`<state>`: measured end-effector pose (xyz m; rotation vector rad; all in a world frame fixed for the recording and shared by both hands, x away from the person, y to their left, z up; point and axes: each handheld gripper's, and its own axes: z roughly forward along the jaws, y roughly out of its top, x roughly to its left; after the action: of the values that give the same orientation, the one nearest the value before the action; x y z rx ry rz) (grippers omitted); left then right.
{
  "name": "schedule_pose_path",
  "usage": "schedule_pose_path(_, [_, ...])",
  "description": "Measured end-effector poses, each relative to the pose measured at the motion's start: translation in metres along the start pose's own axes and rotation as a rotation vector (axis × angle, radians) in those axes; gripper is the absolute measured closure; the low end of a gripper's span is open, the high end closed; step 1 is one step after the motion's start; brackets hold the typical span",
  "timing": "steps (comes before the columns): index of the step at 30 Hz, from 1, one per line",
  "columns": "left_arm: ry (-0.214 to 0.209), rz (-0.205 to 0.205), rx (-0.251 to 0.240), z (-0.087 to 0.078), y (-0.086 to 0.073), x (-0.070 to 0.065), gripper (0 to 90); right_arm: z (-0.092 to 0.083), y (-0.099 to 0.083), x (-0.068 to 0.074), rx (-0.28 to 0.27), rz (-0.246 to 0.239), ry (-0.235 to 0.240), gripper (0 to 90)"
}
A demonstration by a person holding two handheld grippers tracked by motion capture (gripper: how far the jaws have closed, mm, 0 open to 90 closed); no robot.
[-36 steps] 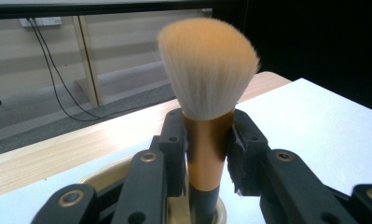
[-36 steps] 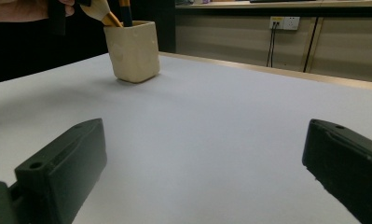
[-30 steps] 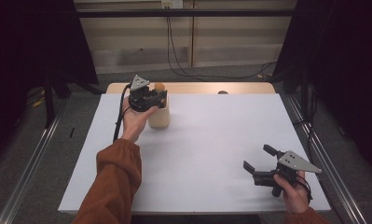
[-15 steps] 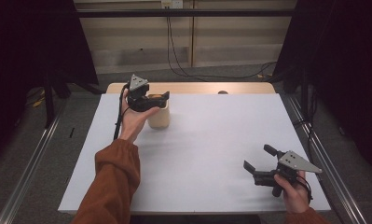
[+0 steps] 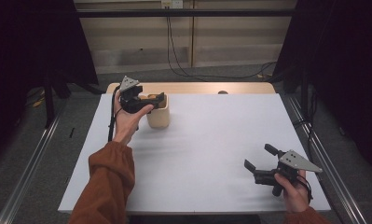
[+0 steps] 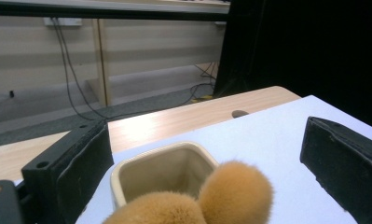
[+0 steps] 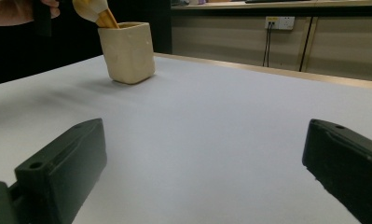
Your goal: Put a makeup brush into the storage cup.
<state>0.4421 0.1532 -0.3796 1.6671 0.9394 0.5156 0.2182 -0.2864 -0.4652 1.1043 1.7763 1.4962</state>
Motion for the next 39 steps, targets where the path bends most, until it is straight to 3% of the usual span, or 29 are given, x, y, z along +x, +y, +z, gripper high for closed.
schedule_pose_path(12, [-0.004,0.017,-0.024,-0.02,-0.002,0.002,2.0,0.001,0.0,-0.004,-0.003,0.004,0.004,0.0])
schedule_pose_path(39, [0.002,0.049,-0.049,-0.058,-0.013,-0.008,2.3,0.0,-0.001,-0.001,0.003,0.007,-0.001,0.0])
